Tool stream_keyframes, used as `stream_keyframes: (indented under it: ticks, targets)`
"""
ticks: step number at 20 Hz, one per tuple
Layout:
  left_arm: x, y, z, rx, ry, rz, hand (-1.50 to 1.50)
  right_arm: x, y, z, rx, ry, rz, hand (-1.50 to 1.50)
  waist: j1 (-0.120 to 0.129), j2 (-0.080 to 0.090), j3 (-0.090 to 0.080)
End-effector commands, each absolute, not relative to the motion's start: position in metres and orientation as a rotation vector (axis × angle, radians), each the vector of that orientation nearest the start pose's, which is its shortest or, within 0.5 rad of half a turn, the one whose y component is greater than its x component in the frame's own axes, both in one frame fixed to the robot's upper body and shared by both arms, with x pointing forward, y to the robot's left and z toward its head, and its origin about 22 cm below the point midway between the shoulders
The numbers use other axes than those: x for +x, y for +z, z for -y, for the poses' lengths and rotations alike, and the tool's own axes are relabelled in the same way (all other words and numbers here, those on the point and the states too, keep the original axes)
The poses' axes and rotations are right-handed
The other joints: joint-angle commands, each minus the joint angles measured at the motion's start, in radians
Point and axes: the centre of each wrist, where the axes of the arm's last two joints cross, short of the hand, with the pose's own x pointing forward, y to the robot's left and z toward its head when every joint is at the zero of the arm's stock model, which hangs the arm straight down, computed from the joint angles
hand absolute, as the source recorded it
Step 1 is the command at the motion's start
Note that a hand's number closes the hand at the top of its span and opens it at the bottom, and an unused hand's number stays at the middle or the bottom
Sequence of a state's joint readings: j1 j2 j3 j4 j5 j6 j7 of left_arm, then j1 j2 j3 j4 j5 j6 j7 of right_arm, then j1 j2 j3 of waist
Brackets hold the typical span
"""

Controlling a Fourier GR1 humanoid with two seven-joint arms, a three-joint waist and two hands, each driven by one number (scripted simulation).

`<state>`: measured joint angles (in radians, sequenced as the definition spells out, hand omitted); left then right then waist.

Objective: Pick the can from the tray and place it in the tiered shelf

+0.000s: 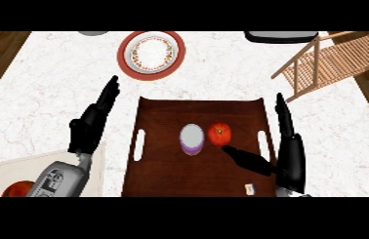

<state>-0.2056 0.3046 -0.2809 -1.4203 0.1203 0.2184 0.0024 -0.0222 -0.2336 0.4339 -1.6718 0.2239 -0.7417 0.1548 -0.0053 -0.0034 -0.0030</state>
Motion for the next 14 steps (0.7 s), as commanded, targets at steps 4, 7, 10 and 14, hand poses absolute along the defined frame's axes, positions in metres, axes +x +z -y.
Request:
stream_keyframes:
  ticks: [4, 7, 10, 14]
  targets:
    - [0.283, 0.016, -0.213, 0.1, -0.251, 1.578, 0.0, 0.234, 0.082, 0.165, -0.578, 0.266, 1.503, -1.5, 0.005, -0.003, -0.003]
    - [0.291, 0.03, -0.221, 0.103, -0.26, 1.582, 0.0, 0.225, 0.085, 0.156, -0.606, 0.477, 1.377, -1.5, 0.006, -0.006, -0.003]
    - [0.287, 0.014, -0.226, 0.11, -0.269, 1.57, 0.0, 0.229, 0.109, 0.136, -0.643, 0.618, 1.277, -1.5, 0.01, -0.003, -0.004]
    - [0.28, 0.011, -0.218, 0.095, -0.273, 1.567, 0.0, 0.228, 0.124, 0.105, -0.722, 0.739, 1.128, -1.5, 0.015, -0.002, -0.002]
